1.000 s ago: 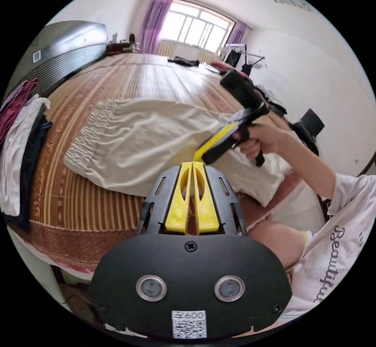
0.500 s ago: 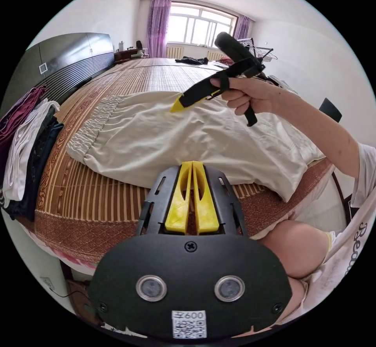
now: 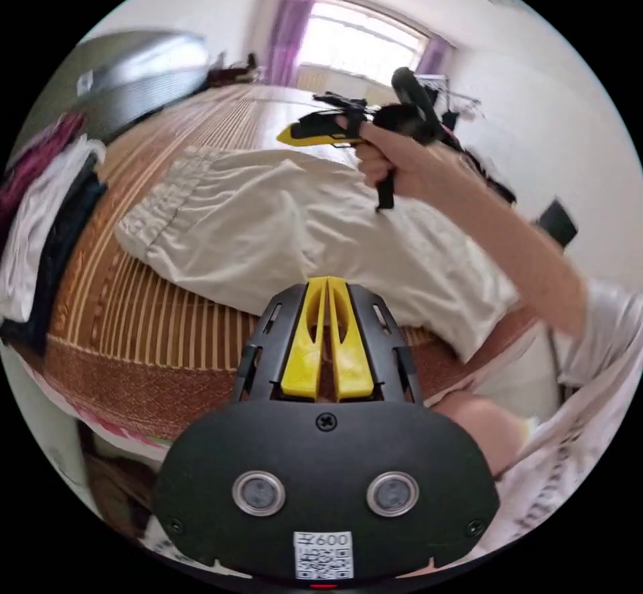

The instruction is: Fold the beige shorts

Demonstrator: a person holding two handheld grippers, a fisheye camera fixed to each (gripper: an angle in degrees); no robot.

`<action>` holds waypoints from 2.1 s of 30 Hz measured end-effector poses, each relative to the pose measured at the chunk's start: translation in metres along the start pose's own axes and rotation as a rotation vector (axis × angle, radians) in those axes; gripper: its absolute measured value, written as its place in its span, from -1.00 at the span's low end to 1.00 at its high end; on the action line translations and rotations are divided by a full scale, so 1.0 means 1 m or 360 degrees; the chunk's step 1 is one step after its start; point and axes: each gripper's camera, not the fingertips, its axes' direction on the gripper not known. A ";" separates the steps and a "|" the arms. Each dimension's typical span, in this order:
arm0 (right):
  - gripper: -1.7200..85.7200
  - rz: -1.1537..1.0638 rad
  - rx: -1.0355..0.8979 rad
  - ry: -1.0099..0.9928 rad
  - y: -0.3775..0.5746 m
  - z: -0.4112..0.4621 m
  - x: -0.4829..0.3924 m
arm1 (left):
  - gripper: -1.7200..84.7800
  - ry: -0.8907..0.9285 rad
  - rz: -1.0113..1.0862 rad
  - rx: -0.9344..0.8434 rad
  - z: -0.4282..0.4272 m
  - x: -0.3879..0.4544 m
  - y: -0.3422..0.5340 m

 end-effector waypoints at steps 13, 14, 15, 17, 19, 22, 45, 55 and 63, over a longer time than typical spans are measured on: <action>-0.98 0.0305 0.0299 0.0406 -0.025 -0.005 -0.012 | -0.96 -0.0129 -0.0393 0.0029 0.021 -0.117 -0.053; -0.98 0.0254 0.0377 0.0498 -0.022 -0.024 -0.021 | -0.96 -0.0184 -0.0365 0.0022 0.024 -0.113 -0.054; -0.98 0.0193 0.0369 0.0511 -0.022 -0.031 -0.026 | -0.96 -0.0211 -0.0352 0.0021 0.026 -0.111 -0.054; -0.98 0.0003 0.0113 0.0405 -0.027 -0.042 -0.038 | -0.96 -0.0317 -0.0302 0.0011 0.031 -0.102 -0.056; -0.98 -0.0102 -0.0184 0.0186 -0.028 -0.040 -0.042 | -0.96 -0.0401 -0.0266 -0.0002 0.031 -0.091 -0.057; -0.98 -0.0164 -0.0554 -0.0305 -0.018 -0.027 -0.047 | -0.95 -0.0101 -0.0130 0.0138 0.022 -0.054 -0.048; -0.98 0.0236 -0.0550 -0.0215 0.013 -0.053 -0.052 | -0.95 0.0412 0.0028 -0.0207 0.165 0.001 0.046; -0.98 0.0089 -0.0320 -0.0107 0.049 -0.091 -0.170 | -0.90 0.0338 0.0297 -0.0262 0.166 0.074 0.087; -0.98 -0.0139 -0.0658 -0.0284 0.094 -0.034 -0.277 | -0.86 0.0030 0.0716 -0.0198 0.203 0.190 0.174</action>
